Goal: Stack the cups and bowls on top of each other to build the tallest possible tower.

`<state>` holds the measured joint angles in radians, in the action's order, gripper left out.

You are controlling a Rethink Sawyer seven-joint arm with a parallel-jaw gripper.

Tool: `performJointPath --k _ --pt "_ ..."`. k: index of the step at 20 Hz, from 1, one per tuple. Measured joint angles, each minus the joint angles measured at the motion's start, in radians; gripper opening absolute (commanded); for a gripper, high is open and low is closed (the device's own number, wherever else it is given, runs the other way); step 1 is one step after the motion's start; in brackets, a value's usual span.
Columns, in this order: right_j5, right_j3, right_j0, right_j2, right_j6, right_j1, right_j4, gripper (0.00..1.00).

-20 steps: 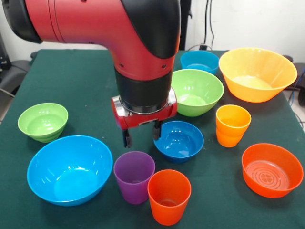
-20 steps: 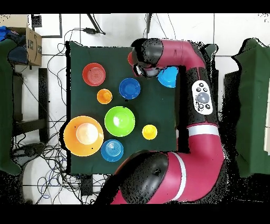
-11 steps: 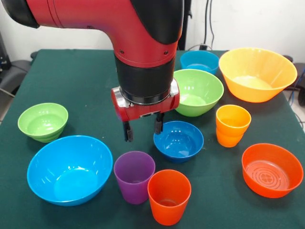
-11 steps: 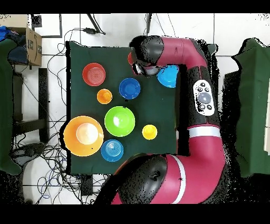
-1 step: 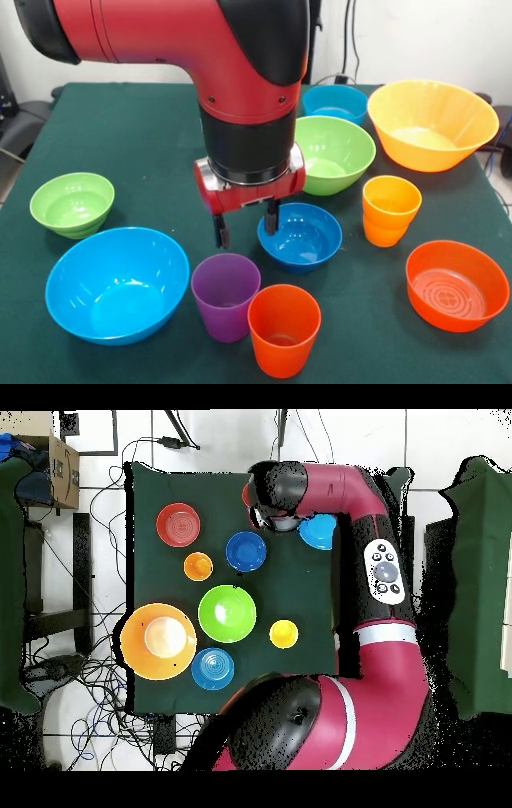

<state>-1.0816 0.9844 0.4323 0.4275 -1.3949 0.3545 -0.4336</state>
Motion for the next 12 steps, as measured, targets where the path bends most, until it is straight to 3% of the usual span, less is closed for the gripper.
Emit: performJointPath --k 12 --pt "0.080 0.016 0.001 0.000 0.000 -0.007 0.000 1.00"
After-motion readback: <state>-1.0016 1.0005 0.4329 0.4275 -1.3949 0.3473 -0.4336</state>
